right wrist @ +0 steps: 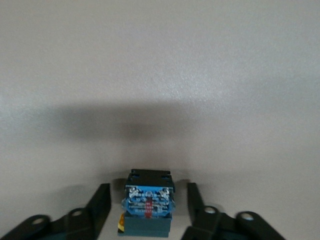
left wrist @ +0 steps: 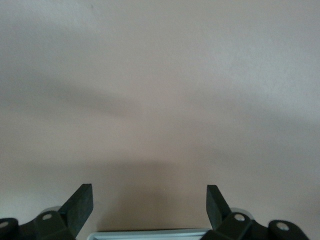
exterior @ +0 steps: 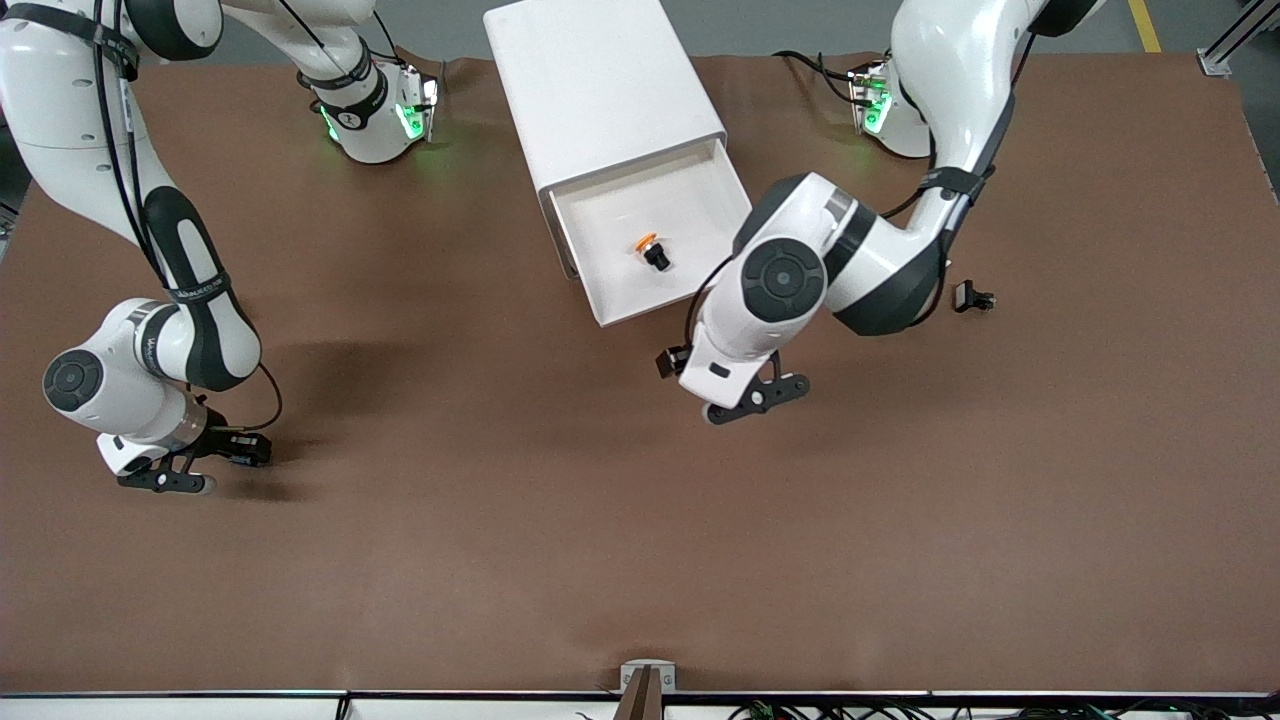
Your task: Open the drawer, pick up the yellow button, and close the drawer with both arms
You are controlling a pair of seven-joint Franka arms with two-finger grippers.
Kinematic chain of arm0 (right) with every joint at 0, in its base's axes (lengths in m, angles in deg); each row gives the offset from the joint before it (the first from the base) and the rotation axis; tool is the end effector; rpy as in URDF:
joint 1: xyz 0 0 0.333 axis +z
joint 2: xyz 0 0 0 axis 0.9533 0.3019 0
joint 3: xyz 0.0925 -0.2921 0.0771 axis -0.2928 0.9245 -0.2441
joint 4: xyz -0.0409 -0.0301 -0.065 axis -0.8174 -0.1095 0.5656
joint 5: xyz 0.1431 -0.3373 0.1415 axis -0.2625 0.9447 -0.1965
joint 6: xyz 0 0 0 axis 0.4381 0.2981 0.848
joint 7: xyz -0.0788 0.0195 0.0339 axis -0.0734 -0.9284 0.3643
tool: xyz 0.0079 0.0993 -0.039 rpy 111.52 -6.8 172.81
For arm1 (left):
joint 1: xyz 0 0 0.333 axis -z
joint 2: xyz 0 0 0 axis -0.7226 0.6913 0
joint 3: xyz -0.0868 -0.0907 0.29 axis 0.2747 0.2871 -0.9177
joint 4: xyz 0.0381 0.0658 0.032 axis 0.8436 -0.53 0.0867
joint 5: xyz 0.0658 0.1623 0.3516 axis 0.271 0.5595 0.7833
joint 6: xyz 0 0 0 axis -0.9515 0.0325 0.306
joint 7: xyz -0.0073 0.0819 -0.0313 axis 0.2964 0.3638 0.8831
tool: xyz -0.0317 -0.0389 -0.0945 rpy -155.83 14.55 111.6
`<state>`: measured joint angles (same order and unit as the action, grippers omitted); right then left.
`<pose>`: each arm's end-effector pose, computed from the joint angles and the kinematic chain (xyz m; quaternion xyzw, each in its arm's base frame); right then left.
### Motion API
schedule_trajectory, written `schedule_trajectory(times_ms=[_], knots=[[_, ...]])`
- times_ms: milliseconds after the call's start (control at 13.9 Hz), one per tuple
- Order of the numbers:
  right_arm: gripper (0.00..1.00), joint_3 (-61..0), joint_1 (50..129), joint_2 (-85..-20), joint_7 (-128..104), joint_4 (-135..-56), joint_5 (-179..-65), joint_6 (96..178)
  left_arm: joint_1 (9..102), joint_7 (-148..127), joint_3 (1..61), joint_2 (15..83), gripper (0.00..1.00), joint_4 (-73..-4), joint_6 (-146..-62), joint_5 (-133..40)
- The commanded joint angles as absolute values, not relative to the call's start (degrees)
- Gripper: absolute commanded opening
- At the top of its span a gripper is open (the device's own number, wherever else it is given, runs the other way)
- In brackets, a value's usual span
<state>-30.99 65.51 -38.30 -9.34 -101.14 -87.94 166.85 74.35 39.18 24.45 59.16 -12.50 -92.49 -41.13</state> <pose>0.6398 -0.1285 0.1796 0.9985 -0.0457 0.0261 0.0135 0.5709 -0.4402 0.3867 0.9814 0.1662 -0.0875 0.0387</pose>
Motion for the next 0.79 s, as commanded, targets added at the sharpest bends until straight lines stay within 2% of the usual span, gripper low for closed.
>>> schedule_trajectory(times_ms=[0, 433, 721], knots=[[1.00, -31.81, 65.13, -38.60, -9.73, -98.44, -87.71, 162.14, 76.50, 41.67, 24.46, 58.48, 1.00, -13.98, -92.07, -39.70], [1.00, -31.90, 66.27, -45.97, -12.27, -96.32, -87.71, 148.95, 79.75, 42.29, 24.46, 58.22, 1.00, -17.32, -91.46, -39.79], [1.00, -31.81, 66.19, -52.39, -12.80, -95.97, -87.71, 140.34, 81.59, 43.87, 24.64, 57.52, 1.00, -17.06, -87.51, -40.49]])
